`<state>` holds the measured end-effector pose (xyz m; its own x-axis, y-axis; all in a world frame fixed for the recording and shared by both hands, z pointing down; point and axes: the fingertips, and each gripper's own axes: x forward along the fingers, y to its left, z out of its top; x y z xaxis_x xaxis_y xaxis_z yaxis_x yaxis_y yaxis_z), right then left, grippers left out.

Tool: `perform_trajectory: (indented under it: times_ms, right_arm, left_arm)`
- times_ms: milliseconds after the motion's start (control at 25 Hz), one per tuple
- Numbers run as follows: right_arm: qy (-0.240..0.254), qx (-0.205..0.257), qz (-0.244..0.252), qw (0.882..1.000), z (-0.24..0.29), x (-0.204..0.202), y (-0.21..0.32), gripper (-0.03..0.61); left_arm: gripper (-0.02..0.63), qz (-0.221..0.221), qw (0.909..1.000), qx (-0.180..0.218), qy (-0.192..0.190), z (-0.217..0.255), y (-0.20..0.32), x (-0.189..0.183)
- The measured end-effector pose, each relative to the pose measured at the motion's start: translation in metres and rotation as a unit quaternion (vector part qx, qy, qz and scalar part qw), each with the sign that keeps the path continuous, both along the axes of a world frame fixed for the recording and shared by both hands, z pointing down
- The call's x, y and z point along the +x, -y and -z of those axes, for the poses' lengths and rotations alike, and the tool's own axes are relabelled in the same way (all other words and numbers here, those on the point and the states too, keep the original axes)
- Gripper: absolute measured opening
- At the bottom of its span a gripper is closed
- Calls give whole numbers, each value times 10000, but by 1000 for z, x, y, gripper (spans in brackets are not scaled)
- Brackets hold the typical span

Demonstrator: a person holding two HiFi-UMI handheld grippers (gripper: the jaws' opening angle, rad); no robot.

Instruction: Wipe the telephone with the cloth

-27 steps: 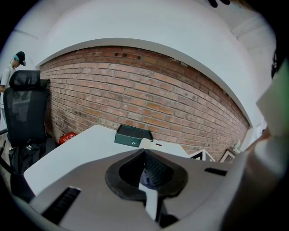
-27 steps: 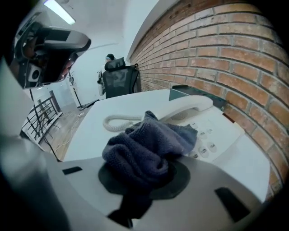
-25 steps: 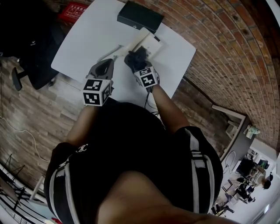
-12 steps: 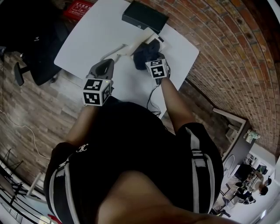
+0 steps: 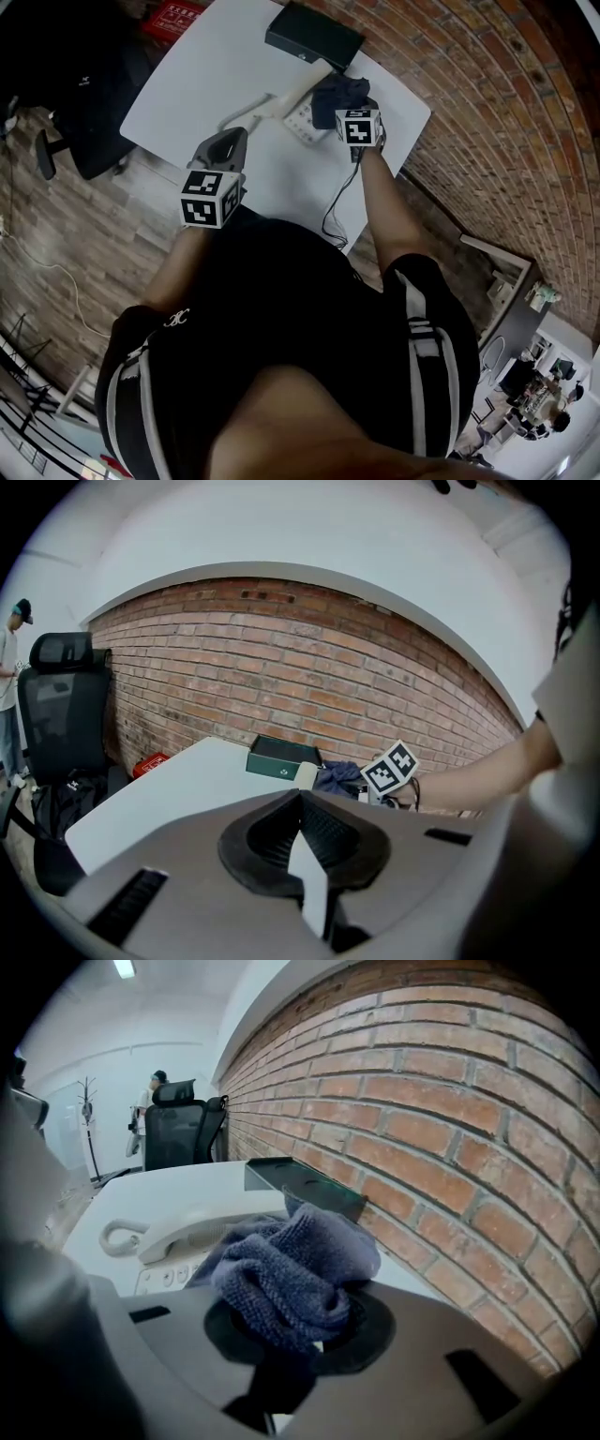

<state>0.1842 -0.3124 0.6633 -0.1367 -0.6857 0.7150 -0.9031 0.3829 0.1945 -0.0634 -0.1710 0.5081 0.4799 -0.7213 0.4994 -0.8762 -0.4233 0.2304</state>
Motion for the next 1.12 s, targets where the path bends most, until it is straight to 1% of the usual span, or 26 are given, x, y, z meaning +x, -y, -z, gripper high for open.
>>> perform_trajectory:
  times_ms: [80, 200, 440, 520, 640, 880, 960, 1120]
  right_arm:
    - [-117, 102, -220, 9996, 5, 10, 7, 55]
    - [-198, 214, -390, 9988, 9, 17, 9, 55]
    - [-170, 505, -926, 9943, 14, 29, 1, 55]
    - [-113, 497, -896, 9947, 11, 29, -3, 55]
    - [-29, 447, -714, 9964, 7, 23, -9, 55]
    - [-99, 442, -165, 9988, 1, -4, -29, 54]
    - [-41, 501, -163, 9986, -2, -9, -36, 54]
    - [136, 564, -338, 9977, -5, -14, -45, 54]
  left_arm:
    - [-7, 22, 10000, -10, 3, 0, -1, 0]
    - [-7, 22, 10000, 11, 13, 1, -3, 2]
    - [-7, -2, 10000, 11, 11, 2, -8, 2]
    - [-6, -7, 10000, -7, 14, 1, -9, 2]
    - [-7, -30, 10000, -31, 5, -1, -11, 3]
    - [-8, -99, 9999, -54, -38, -2, -11, 8]
    - [-8, -109, 9999, -47, -42, -2, -11, 9]
    - [-7, -138, 9999, -53, -41, -3, -9, 8]
